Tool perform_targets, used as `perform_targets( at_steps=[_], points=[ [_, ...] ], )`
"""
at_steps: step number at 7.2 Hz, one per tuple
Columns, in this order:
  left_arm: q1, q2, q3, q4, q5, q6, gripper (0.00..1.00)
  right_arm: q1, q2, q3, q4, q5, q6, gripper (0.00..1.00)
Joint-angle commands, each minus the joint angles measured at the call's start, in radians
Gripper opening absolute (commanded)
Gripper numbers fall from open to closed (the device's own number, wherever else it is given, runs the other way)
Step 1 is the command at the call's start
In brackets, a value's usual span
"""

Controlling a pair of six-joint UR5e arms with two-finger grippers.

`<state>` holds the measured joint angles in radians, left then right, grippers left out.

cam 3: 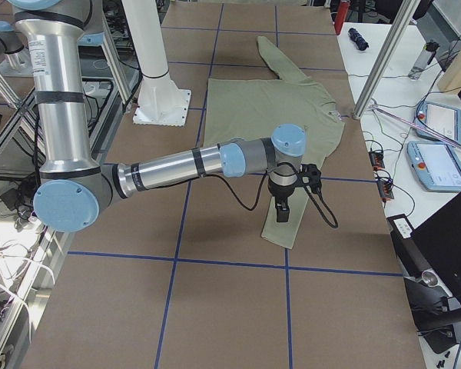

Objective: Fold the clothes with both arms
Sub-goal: 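Move the right gripper toward the shirt's sleeve cuff nearest it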

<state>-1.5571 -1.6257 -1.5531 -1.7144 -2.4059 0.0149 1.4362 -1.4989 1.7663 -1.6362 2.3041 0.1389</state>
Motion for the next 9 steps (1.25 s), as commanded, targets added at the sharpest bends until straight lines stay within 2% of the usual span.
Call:
perform_targets(
  at_steps=[1,2,3,5,6,7,9],
  points=[
    [-0.018,-0.031,-0.031,0.039,-0.004,-0.009,1.00,0.000,-0.009,-0.005,-0.008,-0.008,-0.001,1.00],
    [-0.017,-0.064,-0.057,0.127,0.008,-0.010,1.00,-0.008,-0.008,-0.005,-0.007,-0.006,-0.001,1.00],
    [-0.009,-0.065,-0.044,0.146,0.036,-0.010,1.00,-0.008,-0.011,-0.005,-0.004,0.006,0.002,1.00],
    [-0.011,-0.048,-0.065,0.133,0.042,0.003,1.00,-0.014,-0.020,-0.010,0.007,0.003,0.001,1.00],
    [-0.005,-0.048,-0.032,0.077,0.050,0.004,1.00,-0.022,-0.023,-0.055,0.015,0.009,0.013,1.00],
    [-0.003,-0.043,-0.035,0.047,0.038,0.001,1.00,-0.022,-0.027,-0.114,0.111,0.062,0.013,1.00],
    [0.014,-0.010,-0.012,-0.057,0.034,-0.016,1.00,-0.104,0.003,-0.294,0.368,0.069,0.037,1.00]
  ],
)
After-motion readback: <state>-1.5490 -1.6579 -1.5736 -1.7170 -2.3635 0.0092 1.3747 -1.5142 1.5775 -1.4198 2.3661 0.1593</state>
